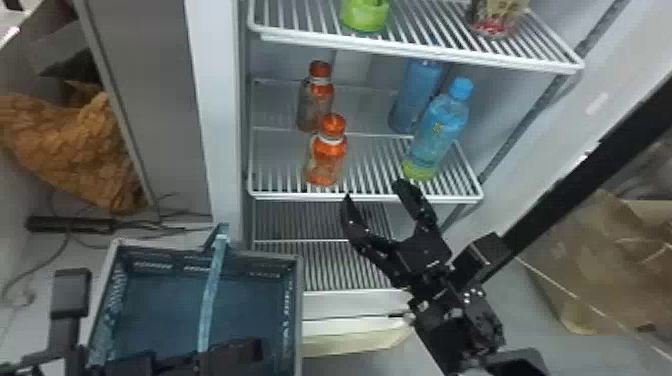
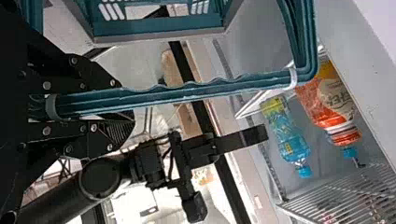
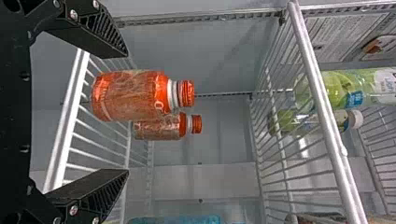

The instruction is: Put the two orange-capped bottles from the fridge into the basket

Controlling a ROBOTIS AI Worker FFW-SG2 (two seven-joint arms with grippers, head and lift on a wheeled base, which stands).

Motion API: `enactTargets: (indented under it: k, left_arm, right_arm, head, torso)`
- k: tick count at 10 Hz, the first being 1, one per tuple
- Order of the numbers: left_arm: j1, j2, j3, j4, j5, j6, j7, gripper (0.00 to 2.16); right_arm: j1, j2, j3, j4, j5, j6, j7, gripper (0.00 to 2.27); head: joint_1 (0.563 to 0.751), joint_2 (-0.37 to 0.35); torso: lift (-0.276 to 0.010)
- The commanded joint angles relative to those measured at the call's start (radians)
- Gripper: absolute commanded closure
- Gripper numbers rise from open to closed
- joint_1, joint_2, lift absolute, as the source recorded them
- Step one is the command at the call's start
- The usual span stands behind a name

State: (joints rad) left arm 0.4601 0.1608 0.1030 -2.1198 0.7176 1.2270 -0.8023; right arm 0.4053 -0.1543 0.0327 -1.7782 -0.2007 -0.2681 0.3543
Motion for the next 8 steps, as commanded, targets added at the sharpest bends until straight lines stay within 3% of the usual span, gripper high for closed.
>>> enactTargets:
  k: [1, 8]
  left_arm:
    - [0.028, -0.01, -0.001, -0.007, 0.016, 0.005, 0.0, 1.17]
    - [0.038, -0.012, -0.009, -0.009, 0.022, 0.008, 0.0, 1.17]
  right_arm:
    - [-0.032, -0.001, 0.013, 0.029, 0.003, -0.007, 0.0, 0.15]
    - [-0.214, -0.01, 0.101, 0.182, -0.011, -0.041, -0.017, 0.15]
  head:
    - [0.695, -0.218]
    - [0.695, -0.19]
  torso:
    - [-0.235]
    - [-0.235]
